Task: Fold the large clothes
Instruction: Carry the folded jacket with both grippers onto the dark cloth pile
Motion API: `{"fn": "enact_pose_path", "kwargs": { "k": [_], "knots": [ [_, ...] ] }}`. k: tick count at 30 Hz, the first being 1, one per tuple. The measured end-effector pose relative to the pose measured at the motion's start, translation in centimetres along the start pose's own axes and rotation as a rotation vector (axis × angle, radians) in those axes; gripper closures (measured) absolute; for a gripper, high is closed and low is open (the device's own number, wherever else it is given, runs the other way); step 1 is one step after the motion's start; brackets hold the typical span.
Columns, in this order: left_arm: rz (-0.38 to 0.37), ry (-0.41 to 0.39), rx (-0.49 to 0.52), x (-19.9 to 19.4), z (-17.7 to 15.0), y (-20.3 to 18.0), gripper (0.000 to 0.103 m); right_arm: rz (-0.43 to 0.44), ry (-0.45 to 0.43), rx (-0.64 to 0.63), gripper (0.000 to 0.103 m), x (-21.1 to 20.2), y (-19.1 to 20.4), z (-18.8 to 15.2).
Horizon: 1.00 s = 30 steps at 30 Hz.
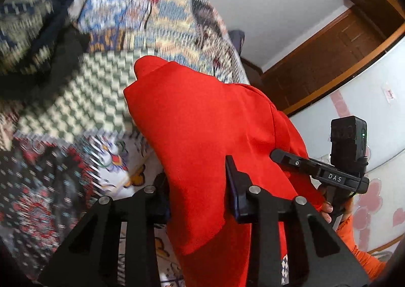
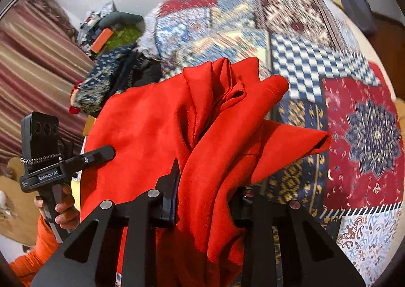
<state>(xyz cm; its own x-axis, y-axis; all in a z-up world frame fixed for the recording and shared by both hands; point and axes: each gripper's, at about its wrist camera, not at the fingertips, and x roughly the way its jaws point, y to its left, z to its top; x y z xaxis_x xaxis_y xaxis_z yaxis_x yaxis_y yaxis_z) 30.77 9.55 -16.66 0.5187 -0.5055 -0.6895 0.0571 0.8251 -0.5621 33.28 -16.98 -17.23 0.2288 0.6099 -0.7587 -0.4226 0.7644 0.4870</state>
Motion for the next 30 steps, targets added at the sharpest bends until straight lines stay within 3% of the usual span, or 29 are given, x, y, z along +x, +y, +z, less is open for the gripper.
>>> {"fn": "enact_pose_path", "kwargs": {
  "k": [8,18,24,30],
  "knots": [
    [0.037,-0.165,0.069,-9.5,4.4,0.5,0.07,0.021,-0.103,-0.099,0.079,-1.6,7.5,4.1],
    [0.153,-0.338,0.071,-19.9,11.2,6.4,0.07,0.106,-0.166,-0.192,0.079,3.0,17.6,11.7],
    [0.21,-0.386,0.022,-22.8,15.3,12.6,0.07,0.158,-0.161,-0.219,0.079,8.2,22.9,15.0],
    [0.254,-0.372,-0.061,-22.0,19.3,19.8,0.07,0.186,-0.131,-0.204,0.079,14.3,26.6,17.6]
  ]
}}
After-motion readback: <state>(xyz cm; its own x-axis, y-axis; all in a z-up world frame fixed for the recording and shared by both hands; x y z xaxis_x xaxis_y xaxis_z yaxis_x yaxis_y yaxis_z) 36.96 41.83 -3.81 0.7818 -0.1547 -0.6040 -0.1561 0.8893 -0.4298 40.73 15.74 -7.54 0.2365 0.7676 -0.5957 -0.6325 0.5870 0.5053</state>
